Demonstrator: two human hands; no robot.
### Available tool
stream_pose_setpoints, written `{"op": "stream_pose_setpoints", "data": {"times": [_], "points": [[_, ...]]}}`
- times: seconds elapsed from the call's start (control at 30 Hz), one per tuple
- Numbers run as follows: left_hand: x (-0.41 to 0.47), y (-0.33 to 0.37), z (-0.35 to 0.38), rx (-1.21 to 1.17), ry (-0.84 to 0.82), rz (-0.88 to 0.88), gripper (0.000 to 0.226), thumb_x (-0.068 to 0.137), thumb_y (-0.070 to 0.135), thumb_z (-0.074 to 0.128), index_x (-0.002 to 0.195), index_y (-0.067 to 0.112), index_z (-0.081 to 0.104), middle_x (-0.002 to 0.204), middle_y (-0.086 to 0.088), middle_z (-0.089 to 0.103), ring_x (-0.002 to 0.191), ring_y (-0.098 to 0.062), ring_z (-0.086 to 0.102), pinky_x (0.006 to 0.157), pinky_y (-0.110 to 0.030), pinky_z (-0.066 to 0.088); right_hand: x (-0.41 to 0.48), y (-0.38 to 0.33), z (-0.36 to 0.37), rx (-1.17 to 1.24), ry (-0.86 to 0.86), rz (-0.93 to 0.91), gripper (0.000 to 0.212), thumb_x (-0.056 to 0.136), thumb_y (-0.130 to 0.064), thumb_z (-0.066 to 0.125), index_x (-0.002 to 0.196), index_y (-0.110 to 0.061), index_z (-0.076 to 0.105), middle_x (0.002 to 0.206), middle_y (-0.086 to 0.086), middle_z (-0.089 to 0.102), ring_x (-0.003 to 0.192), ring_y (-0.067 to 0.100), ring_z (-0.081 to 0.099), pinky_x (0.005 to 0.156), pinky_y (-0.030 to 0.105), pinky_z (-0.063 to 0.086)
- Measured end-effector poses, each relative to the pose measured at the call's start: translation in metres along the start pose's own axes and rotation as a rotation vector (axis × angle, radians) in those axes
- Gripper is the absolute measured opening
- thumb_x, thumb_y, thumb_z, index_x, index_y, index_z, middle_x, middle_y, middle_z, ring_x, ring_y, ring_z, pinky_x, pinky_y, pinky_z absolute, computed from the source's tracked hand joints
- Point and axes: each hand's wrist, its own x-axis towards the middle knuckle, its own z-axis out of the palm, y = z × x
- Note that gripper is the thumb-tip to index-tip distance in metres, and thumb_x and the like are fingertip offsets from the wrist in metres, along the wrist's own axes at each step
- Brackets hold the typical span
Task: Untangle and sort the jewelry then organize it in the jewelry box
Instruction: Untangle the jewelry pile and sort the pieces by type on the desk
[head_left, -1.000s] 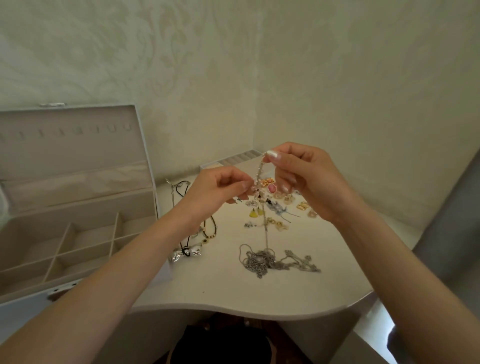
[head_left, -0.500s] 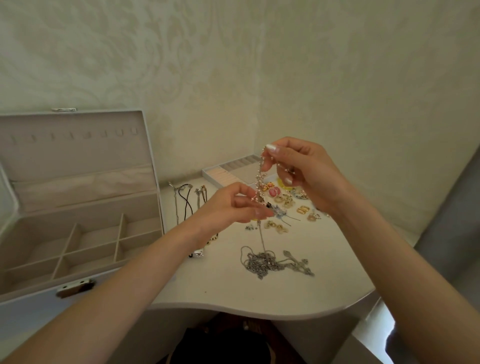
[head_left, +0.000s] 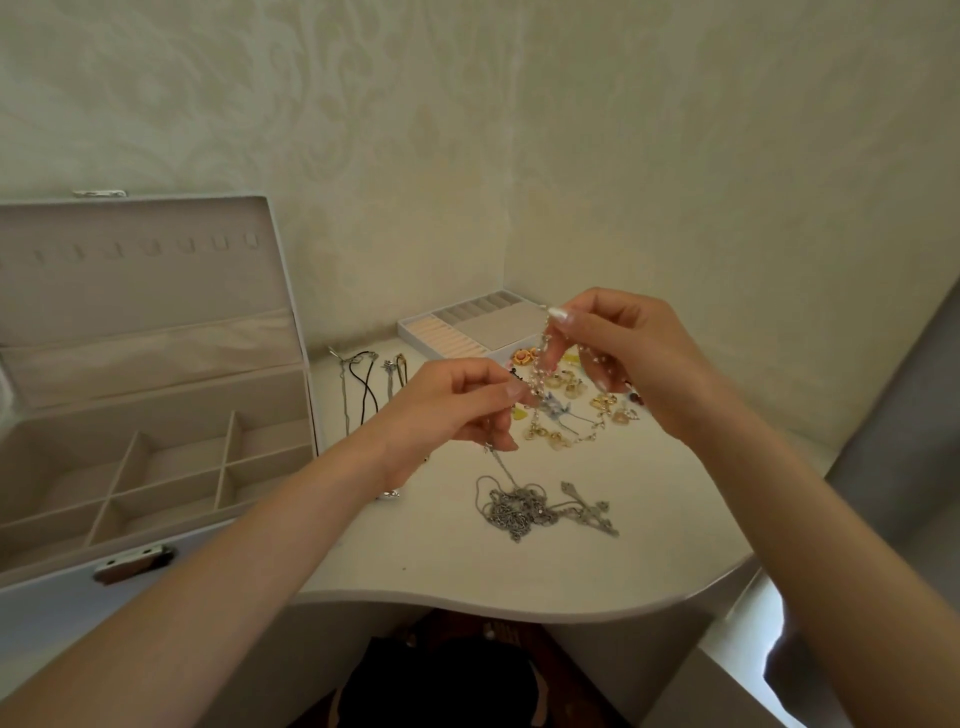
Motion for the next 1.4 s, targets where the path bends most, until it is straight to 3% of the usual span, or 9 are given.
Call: {"op": "stream_pose_setpoints", "data": {"times": [0.13, 0.33, 0.47, 0.67, 0.77, 0.9, 1.13, 1.3, 1.4], "points": [[0.000, 0.000, 0.001, 0.078, 0.011, 0.019, 0.009, 0.089, 0.010, 0.060, 0.083, 0.011, 0.067, 0.053, 0.001, 0.052, 0.048, -0.012, 0.052, 0.064, -0.029, 0.054, -0.003, 0.007, 0.001, -0.055, -0.029, 0.018, 0.017, 0.087, -0.025, 0.065, 0.076, -0.012, 0.066, 0.075, 0.010, 0.070, 0.046, 0.015, 0.043, 0.043, 0.021, 0.034], [0.001, -0.004, 0.001, 0.051, 0.025, 0.004, 0.009, 0.090, 0.012, 0.060, 0.085, 0.007, 0.066, 0.048, 0.008, 0.030, 0.044, -0.008, 0.021, 0.043, -0.018, 0.022, -0.008, 0.016, 0.001, -0.156, -0.087, 0.096, 0.020, 0.087, -0.026, 0.065, 0.082, -0.007, 0.070, 0.064, 0.006, 0.065, 0.045, 0.011, 0.042, 0.042, 0.017, 0.031], [0.001, -0.007, -0.001, 0.040, 0.041, -0.009, 0.008, 0.088, 0.015, 0.062, 0.080, 0.013, 0.066, 0.045, 0.010, 0.026, 0.042, -0.008, 0.015, 0.042, -0.020, 0.013, -0.010, 0.019, 0.002, -0.175, -0.072, 0.139, 0.021, 0.087, -0.027, 0.067, 0.079, -0.008, 0.071, 0.055, 0.003, 0.059, 0.042, 0.010, 0.038, 0.041, 0.015, 0.030], [0.000, -0.012, -0.006, 0.063, 0.029, -0.045, 0.009, 0.091, 0.016, 0.058, 0.084, 0.013, 0.064, 0.044, 0.010, 0.025, 0.040, -0.007, 0.015, 0.041, -0.018, 0.014, -0.009, 0.019, -0.003, -0.190, 0.010, 0.118, 0.025, 0.086, -0.030, 0.066, 0.080, -0.007, 0.073, 0.043, 0.003, 0.048, 0.037, 0.009, 0.033, 0.040, 0.015, 0.029], [-0.002, -0.015, -0.007, 0.056, 0.013, -0.021, 0.011, 0.092, 0.013, 0.055, 0.084, 0.012, 0.061, 0.047, 0.006, 0.036, 0.041, -0.008, 0.027, 0.041, -0.017, 0.024, -0.009, 0.018, -0.005, -0.145, 0.039, 0.103, 0.023, 0.086, -0.030, 0.065, 0.078, -0.009, 0.073, 0.043, 0.002, 0.048, 0.039, 0.011, 0.033, 0.041, 0.016, 0.029], [-0.002, -0.016, -0.006, 0.030, -0.036, 0.017, 0.011, 0.093, 0.008, 0.052, 0.084, 0.009, 0.060, 0.067, 0.001, 0.060, 0.056, -0.007, 0.049, 0.054, -0.016, 0.040, -0.010, 0.015, -0.005, -0.031, -0.017, 0.072, 0.020, 0.085, -0.027, 0.064, 0.073, -0.012, 0.069, 0.050, 0.004, 0.055, 0.040, 0.013, 0.041, 0.040, 0.019, 0.032], [0.000, -0.014, -0.005, 0.016, -0.042, 0.008, 0.012, 0.093, 0.007, 0.052, 0.095, 0.002, 0.063, 0.065, 0.002, 0.059, 0.050, -0.006, 0.034, 0.051, -0.015, 0.031, -0.009, 0.014, -0.004, 0.055, -0.105, 0.040, 0.019, 0.092, -0.010, 0.056, 0.074, -0.007, 0.063, 0.067, 0.010, 0.066, 0.054, 0.017, 0.058, 0.052, 0.023, 0.048], [-0.001, -0.012, -0.006, 0.046, -0.042, 0.011, 0.018, 0.091, 0.005, 0.053, 0.099, -0.009, 0.060, 0.060, 0.001, 0.054, 0.048, -0.007, 0.031, 0.049, -0.015, 0.027, -0.008, 0.016, -0.004, 0.064, -0.120, 0.036, 0.018, 0.091, -0.006, 0.056, 0.074, -0.010, 0.062, 0.071, 0.012, 0.068, 0.054, 0.018, 0.058, 0.052, 0.023, 0.047], [-0.001, -0.012, -0.006, 0.006, -0.050, 0.010, 0.035, 0.077, 0.012, 0.052, 0.103, -0.011, 0.059, 0.061, 0.001, 0.055, 0.048, -0.007, 0.031, 0.048, -0.016, 0.028, -0.007, 0.019, -0.004, 0.053, -0.126, 0.040, 0.009, 0.088, -0.009, 0.058, 0.079, -0.010, 0.062, 0.073, 0.012, 0.069, 0.053, 0.018, 0.054, 0.051, 0.024, 0.043]]}}
